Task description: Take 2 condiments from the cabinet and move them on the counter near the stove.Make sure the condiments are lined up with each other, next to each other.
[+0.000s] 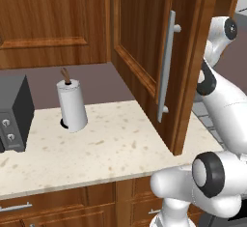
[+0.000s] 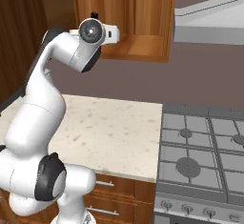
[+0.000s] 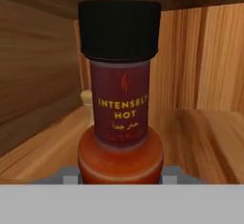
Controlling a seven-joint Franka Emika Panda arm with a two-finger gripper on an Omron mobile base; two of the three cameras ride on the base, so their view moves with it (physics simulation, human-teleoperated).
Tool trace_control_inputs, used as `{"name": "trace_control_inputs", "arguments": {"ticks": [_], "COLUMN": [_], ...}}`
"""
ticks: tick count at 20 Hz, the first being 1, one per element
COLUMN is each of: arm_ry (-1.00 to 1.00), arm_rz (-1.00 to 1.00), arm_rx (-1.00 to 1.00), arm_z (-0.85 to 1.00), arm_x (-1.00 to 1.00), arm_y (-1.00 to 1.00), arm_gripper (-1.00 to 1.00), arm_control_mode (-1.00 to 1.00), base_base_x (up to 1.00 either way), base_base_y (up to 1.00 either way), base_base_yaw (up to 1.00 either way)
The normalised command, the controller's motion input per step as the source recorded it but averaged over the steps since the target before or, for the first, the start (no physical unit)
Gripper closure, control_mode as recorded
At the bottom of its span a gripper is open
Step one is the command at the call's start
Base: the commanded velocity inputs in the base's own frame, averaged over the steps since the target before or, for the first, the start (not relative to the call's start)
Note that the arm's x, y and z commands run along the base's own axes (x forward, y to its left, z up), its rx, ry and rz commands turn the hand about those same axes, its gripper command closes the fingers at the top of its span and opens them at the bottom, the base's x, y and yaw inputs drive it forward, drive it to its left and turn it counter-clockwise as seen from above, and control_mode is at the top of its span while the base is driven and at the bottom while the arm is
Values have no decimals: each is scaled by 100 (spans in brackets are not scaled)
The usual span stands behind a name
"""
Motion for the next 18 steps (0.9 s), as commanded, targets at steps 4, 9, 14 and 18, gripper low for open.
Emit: {"name": "trace_control_inputs", "arguments": {"ticks": [4,9,14,18], "arm_ry": [0,5,5,9], "arm_rz": [0,0,7,10], "arm_rx": [-20,-6,-1,0], "arm_z": [0,1,-44,-93], "arm_x": [-100,-97,-57,-23], "arm_y": [-34,-41,-62,-62], "arm_gripper": [100,100,100,100], "arm_control_mode": [-100,-100,-100,-100], "base_base_x": [0,0,0,0], "base_base_y": [0,0,0,0], "base_base_yaw": [0,0,0,0]}}
